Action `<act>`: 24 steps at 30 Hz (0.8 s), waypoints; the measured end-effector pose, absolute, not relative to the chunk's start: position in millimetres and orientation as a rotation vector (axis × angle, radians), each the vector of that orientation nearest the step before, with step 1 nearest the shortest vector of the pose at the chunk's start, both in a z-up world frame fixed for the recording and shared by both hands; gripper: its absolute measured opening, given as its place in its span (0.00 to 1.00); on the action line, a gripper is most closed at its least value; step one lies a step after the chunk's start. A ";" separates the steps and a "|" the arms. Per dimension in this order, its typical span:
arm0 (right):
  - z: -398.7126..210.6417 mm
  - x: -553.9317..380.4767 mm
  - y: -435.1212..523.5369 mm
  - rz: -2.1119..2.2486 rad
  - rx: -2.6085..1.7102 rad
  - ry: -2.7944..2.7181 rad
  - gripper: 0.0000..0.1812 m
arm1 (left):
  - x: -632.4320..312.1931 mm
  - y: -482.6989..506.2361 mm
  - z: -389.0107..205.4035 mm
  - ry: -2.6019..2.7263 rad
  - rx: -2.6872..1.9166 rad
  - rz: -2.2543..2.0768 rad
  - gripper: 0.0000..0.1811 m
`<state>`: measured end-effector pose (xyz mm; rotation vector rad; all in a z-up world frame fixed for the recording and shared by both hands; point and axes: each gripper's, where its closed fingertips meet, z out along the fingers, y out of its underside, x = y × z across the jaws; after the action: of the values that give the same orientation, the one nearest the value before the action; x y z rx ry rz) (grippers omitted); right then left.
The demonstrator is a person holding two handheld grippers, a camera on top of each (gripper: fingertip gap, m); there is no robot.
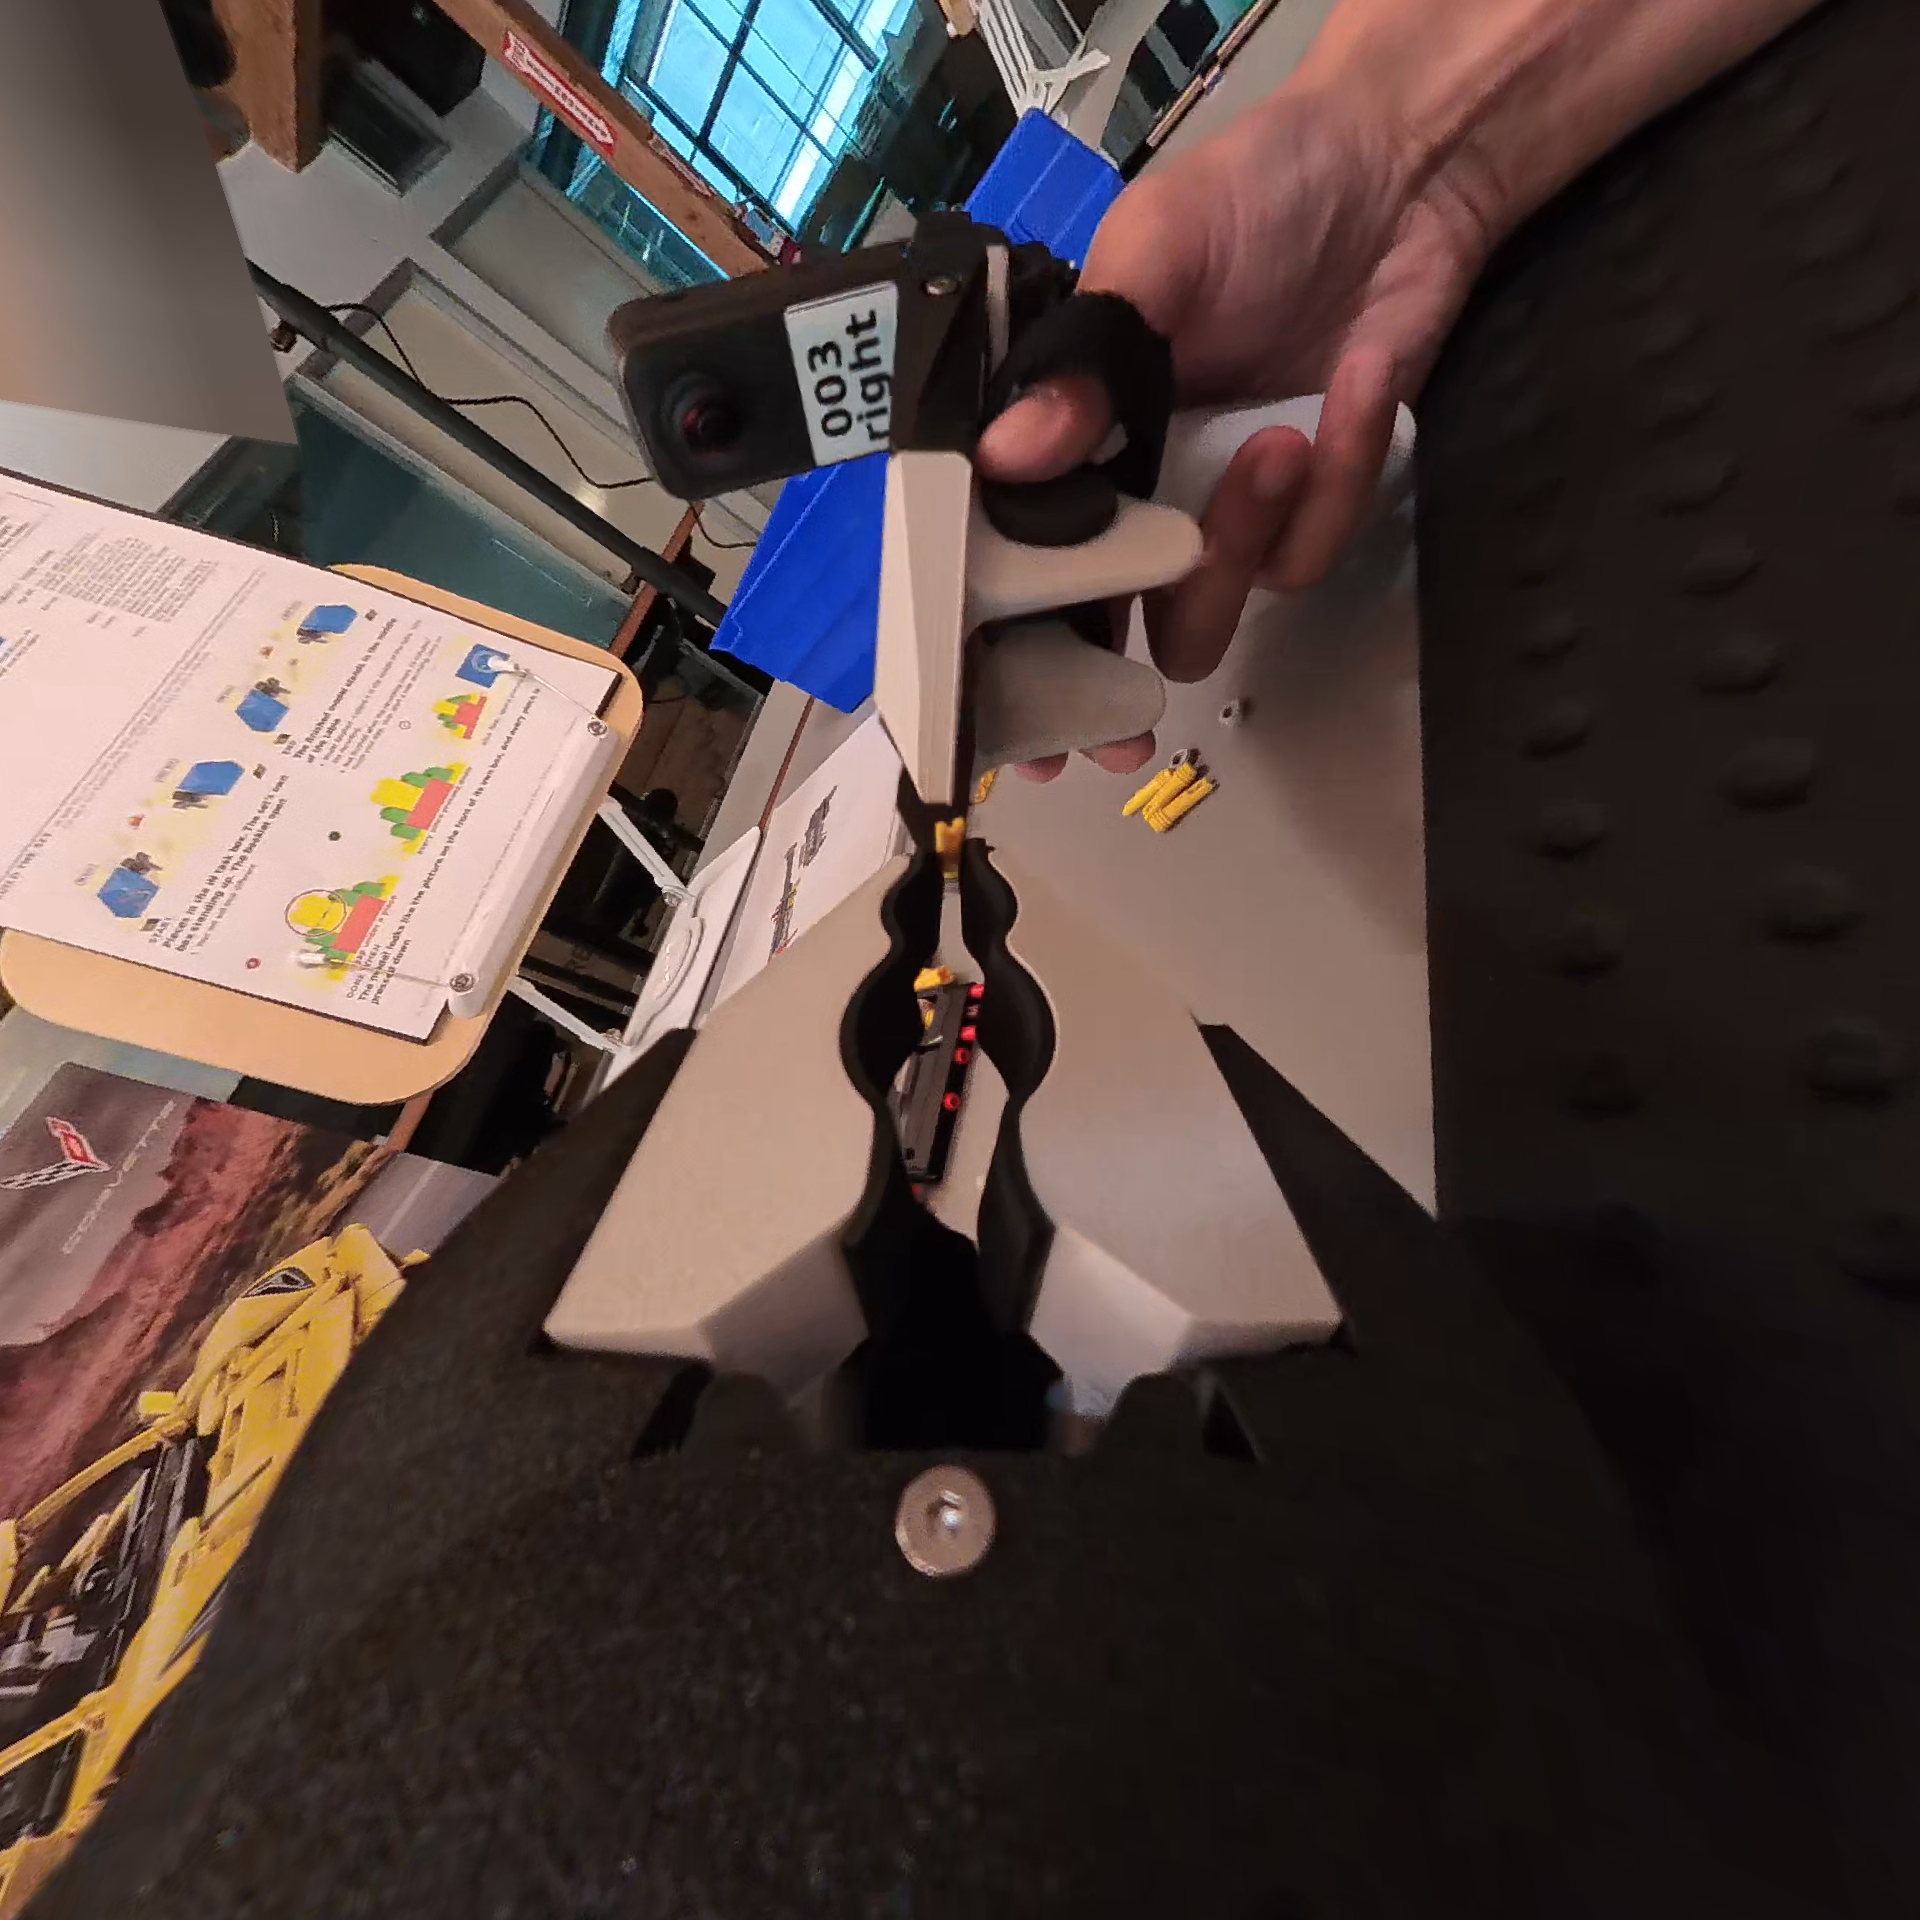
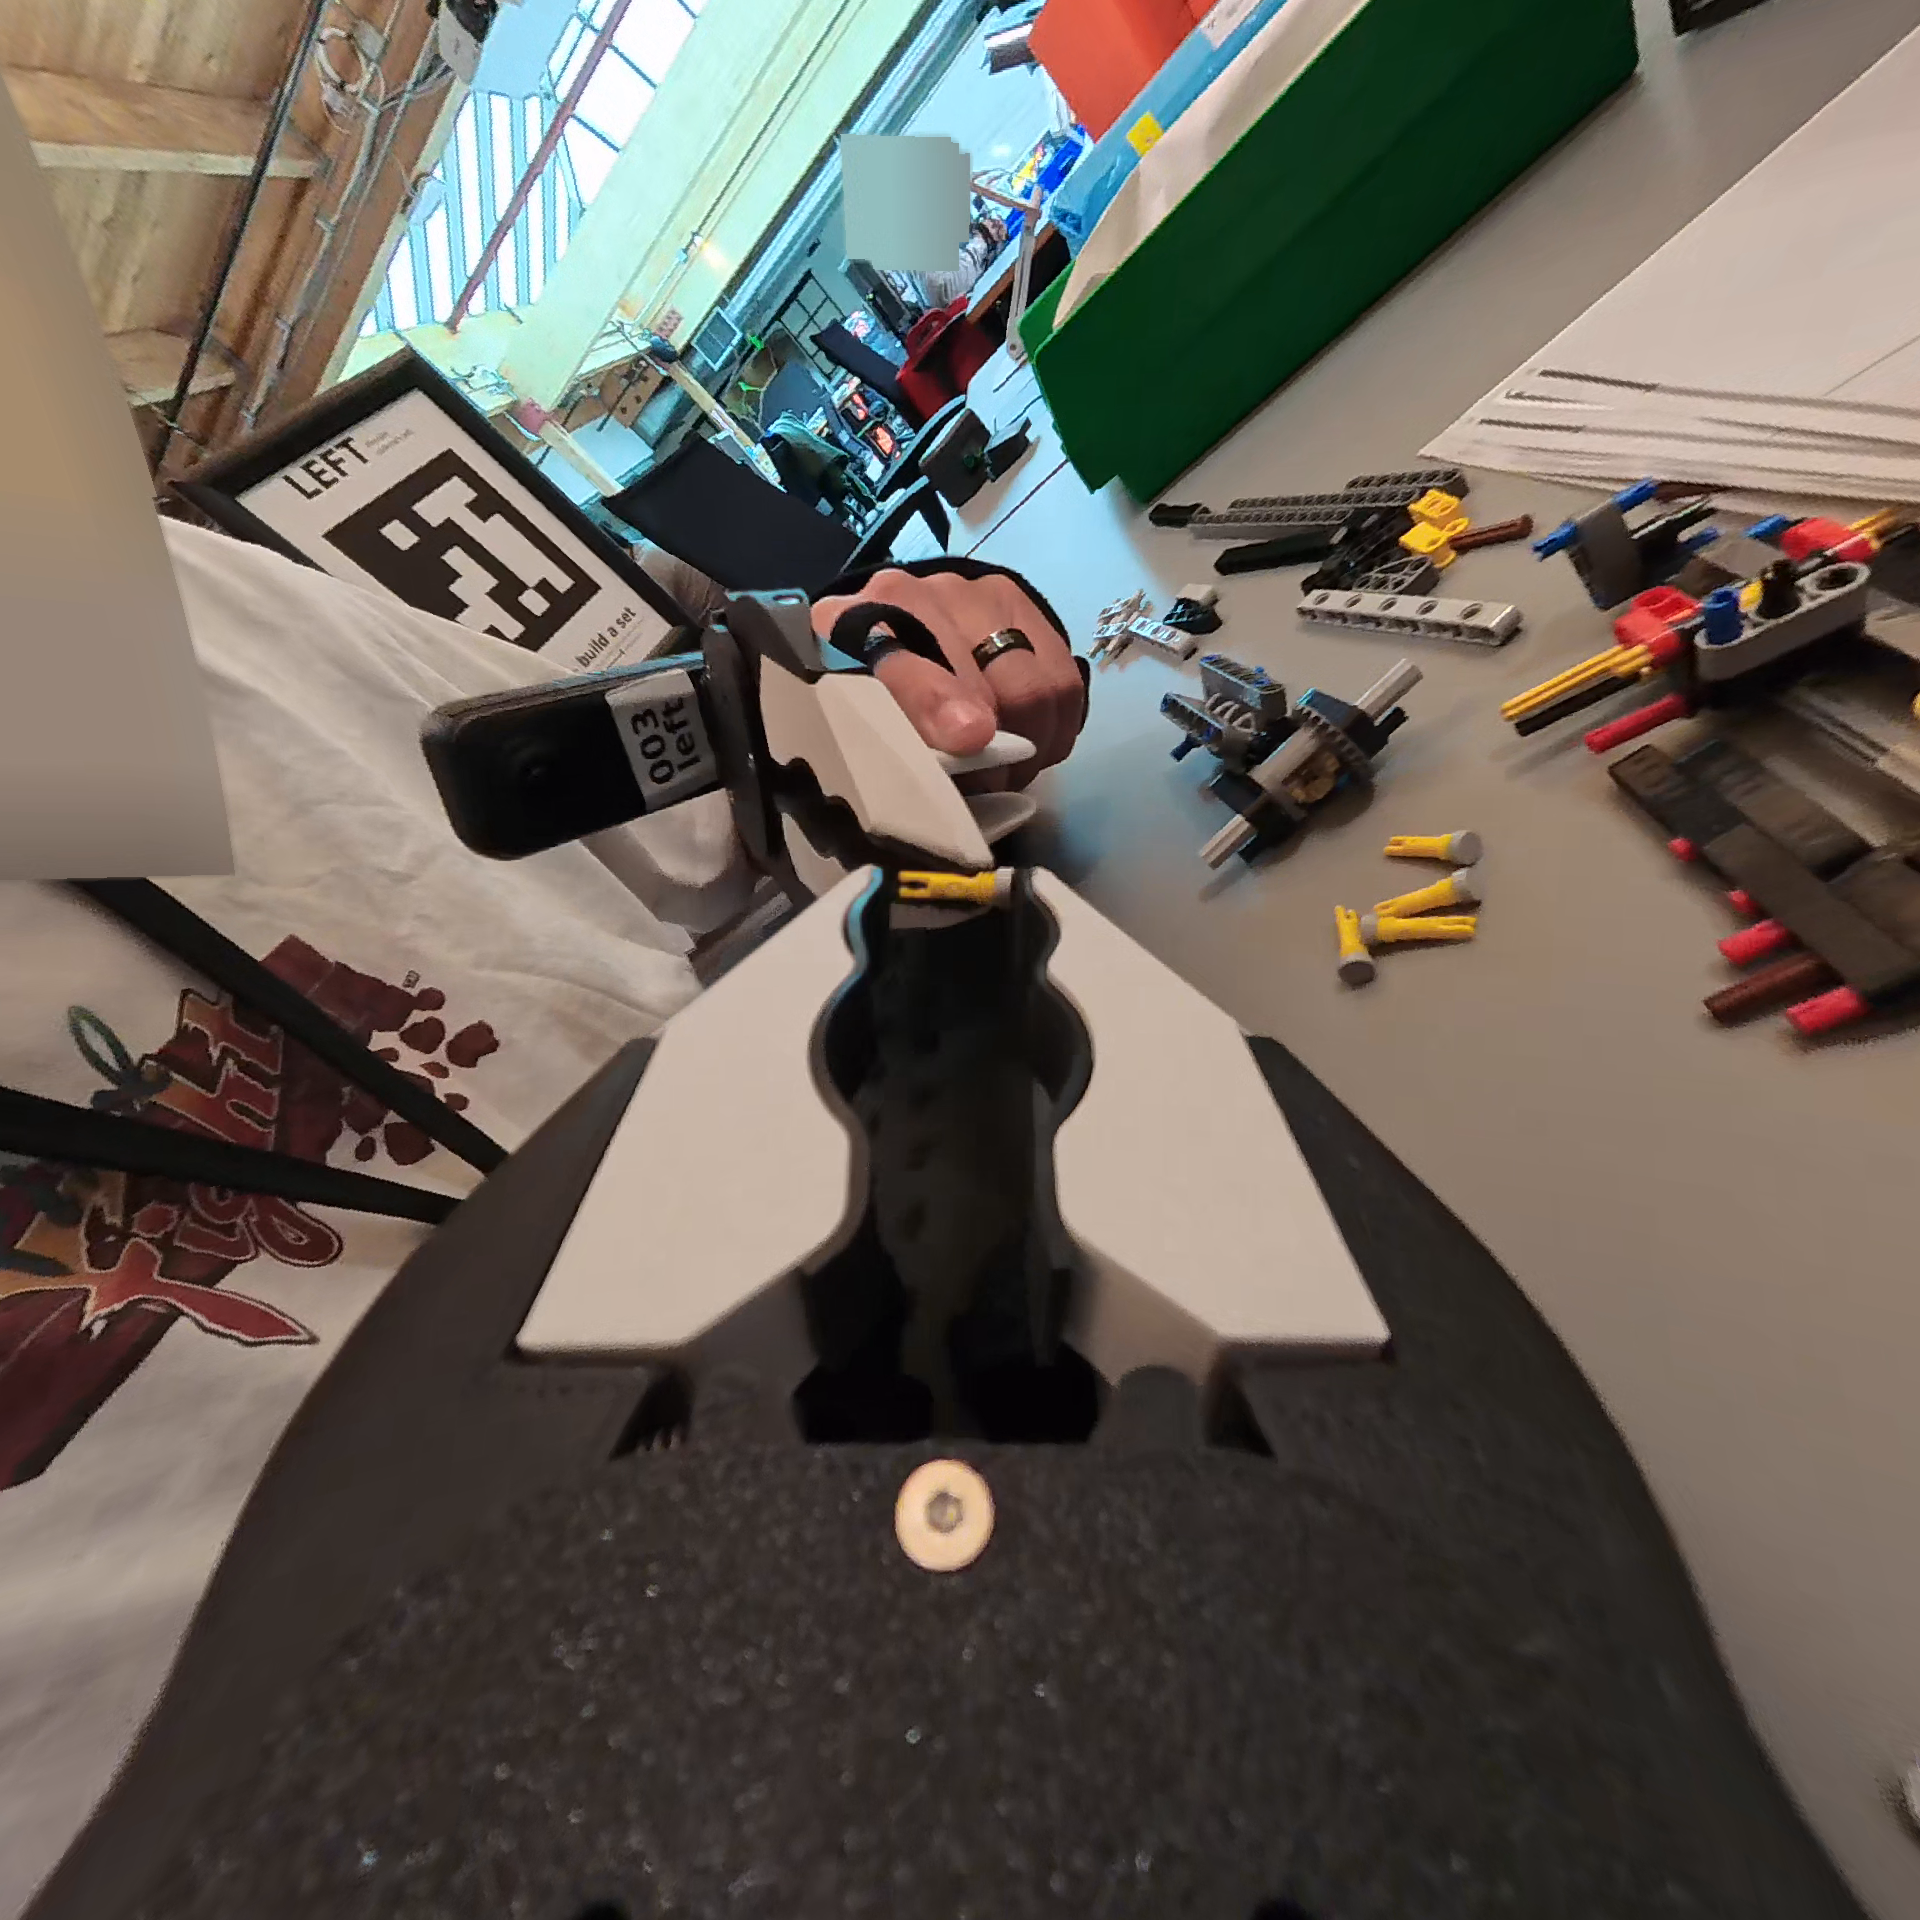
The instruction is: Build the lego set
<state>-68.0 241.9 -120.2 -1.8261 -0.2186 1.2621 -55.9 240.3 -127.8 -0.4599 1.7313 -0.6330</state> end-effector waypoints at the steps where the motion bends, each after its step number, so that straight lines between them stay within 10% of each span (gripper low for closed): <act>1: -119.4 -67.6 243.1 1.241 -1.824 -0.220 0.13 | -55.3 241.4 -127.7 1.729 -0.470 -0.635 0.02; 24: -141.7 -54.2 254.2 0.925 -1.946 -0.238 0.11 | -41.9 248.9 -146.3 1.779 -0.583 -0.585 0.02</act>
<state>-54.2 254.2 -141.7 -1.9460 -0.2381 0.9252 -41.9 248.9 -146.3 -0.5835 1.7788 -0.5845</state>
